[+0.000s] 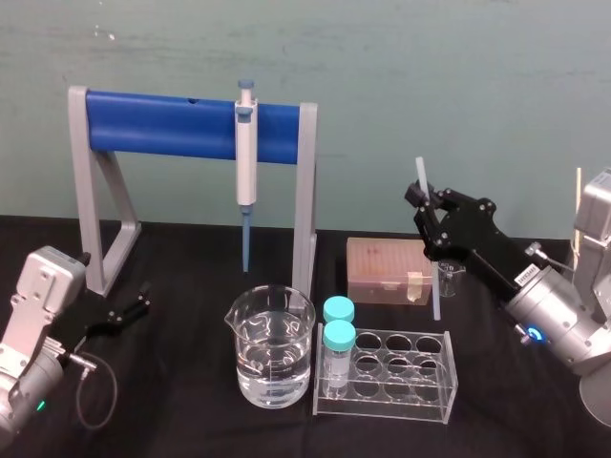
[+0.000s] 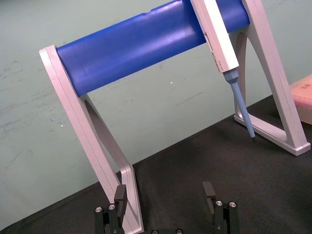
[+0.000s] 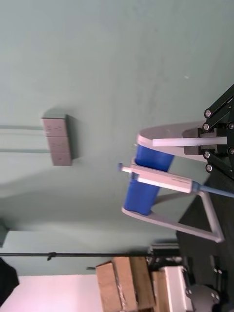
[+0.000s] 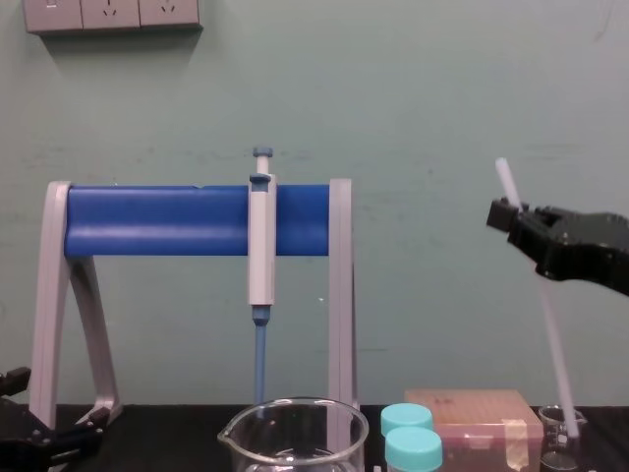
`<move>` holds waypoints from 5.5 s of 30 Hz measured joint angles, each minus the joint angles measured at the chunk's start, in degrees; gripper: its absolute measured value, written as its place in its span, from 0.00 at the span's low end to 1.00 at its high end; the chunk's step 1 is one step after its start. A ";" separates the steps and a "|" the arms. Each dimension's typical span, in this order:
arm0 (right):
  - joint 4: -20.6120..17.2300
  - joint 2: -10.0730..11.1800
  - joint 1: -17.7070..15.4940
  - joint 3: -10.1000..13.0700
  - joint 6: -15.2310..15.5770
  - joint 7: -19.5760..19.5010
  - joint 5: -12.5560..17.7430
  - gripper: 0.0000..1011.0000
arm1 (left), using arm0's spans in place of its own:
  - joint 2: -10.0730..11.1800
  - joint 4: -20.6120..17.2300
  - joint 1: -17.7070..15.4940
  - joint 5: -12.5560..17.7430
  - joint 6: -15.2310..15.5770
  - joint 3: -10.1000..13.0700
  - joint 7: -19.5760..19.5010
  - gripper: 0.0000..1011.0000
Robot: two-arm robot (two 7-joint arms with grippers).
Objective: Pick up the stirring rod with one hand, then place it down.
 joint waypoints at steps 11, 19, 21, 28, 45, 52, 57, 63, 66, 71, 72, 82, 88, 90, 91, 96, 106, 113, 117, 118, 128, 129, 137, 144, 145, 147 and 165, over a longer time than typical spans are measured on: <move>3.26 -1.49 -1.03 2.46 -11.01 -2.69 -7.01 0.07 | 0.00 0.00 0.00 0.00 0.00 0.00 0.00 0.99; 7.29 -2.47 -1.72 4.58 -17.17 -3.01 -8.70 0.07 | 0.00 0.00 0.00 0.00 0.00 0.00 0.00 0.99; 7.79 -2.65 -1.86 4.76 -17.67 -2.71 -8.70 0.07 | 0.00 0.00 0.00 0.00 0.00 0.00 0.00 0.99; 9.26 -3.58 -2.60 5.79 -18.57 -1.87 -8.38 0.07 | 0.00 0.00 0.00 0.00 0.00 0.00 0.00 0.99; 10.18 -4.24 -2.71 6.91 -18.91 -1.26 -8.23 0.07 | 0.00 0.00 0.00 0.00 0.00 0.00 0.00 0.99; 10.17 -4.21 -2.68 6.84 -18.92 -1.25 -8.23 0.07 | 0.00 0.00 0.00 0.00 0.00 0.00 0.00 0.99; 10.16 -4.18 -2.66 6.81 -18.92 -1.26 -8.23 0.07 | 0.00 0.00 0.00 0.00 0.00 0.00 0.00 0.99; 10.14 -4.16 -2.66 6.78 -18.93 -1.26 -8.24 0.07 | 0.00 0.00 0.00 0.00 0.00 0.00 0.00 0.99; 10.14 -4.15 -2.66 6.75 -18.93 -1.26 -8.24 0.07 | 0.00 0.00 0.00 0.00 0.00 0.00 0.00 0.99; 10.14 -4.15 -2.66 6.75 -18.94 -1.26 -8.24 0.07 | 0.00 0.00 0.00 0.00 0.00 0.00 0.00 0.99; 10.14 -4.15 -2.66 6.74 -18.94 -1.26 -8.23 0.07 | 0.00 0.00 0.00 0.00 0.00 0.00 0.00 0.99; 10.14 -4.15 -2.66 6.75 -19.02 -1.26 -8.24 0.07 | 0.00 0.00 0.00 0.00 0.00 0.00 0.00 0.99; 10.14 -4.15 -2.66 6.75 -19.03 -1.26 -8.24 0.07 | 0.00 0.00 0.00 0.00 0.00 0.00 0.00 0.99; 10.14 -4.15 -2.66 6.74 -19.03 -1.26 -8.24 0.07 | 0.00 0.00 0.00 0.00 0.00 0.00 0.00 0.99; 10.14 -4.15 -2.66 6.74 -19.03 -1.26 -8.24 0.07 | 0.00 0.00 0.00 0.00 0.00 0.00 0.00 0.99; 10.14 -4.15 -2.66 6.75 -19.03 -1.26 -8.24 0.07 | 0.00 0.00 0.00 0.00 0.00 0.00 0.00 0.99; 10.14 -4.15 -2.66 6.74 -19.03 -1.26 -8.24 0.07 | 0.00 0.00 0.00 0.00 0.00 0.00 0.00 0.99; 10.14 -4.15 -2.66 6.75 -19.02 -1.26 -8.24 0.07 | 0.00 0.00 0.00 0.00 0.00 0.00 0.00 0.99; 10.14 -4.15 -2.66 6.75 -19.02 -1.26 -8.24 0.07 | 0.00 0.00 0.00 0.00 0.00 0.00 0.00 0.99; 10.14 -4.15 -2.66 6.74 -19.02 -1.26 -8.24 0.07 | 0.00 0.00 0.00 0.00 0.00 0.00 0.00 0.99; 10.14 -4.15 -2.66 6.75 -19.02 -1.26 -8.24 0.07 | 0.00 0.00 0.00 0.00 0.00 0.00 0.00 0.99; 10.14 -4.15 -2.66 6.75 -19.02 -1.26 -8.24 0.07 | 0.00 0.00 0.00 0.00 0.00 0.00 0.00 0.99; 10.14 -4.15 -2.66 6.75 -19.02 -1.26 -8.24 0.07 | 0.00 0.00 0.00 0.00 0.00 0.00 0.00 0.99; 10.14 -4.15 -2.66 6.75 -19.02 -1.26 -8.24 0.07 | 0.00 0.00 0.00 0.00 0.00 0.00 0.00 0.99; 10.14 -4.15 -2.66 6.75 -19.02 -1.26 -8.24 0.07 | 0.00 0.00 0.00 0.00 0.00 0.00 0.00 0.99; 10.14 -4.15 -2.66 6.74 -19.02 -1.26 -8.24 0.07 | 0.00 0.00 0.00 0.00 0.00 0.00 0.00 0.99; 8.82 -5.06 -3.16 6.41 -19.71 5.78 -4.04 0.07 | 0.00 0.00 0.00 0.00 0.00 0.00 0.00 0.99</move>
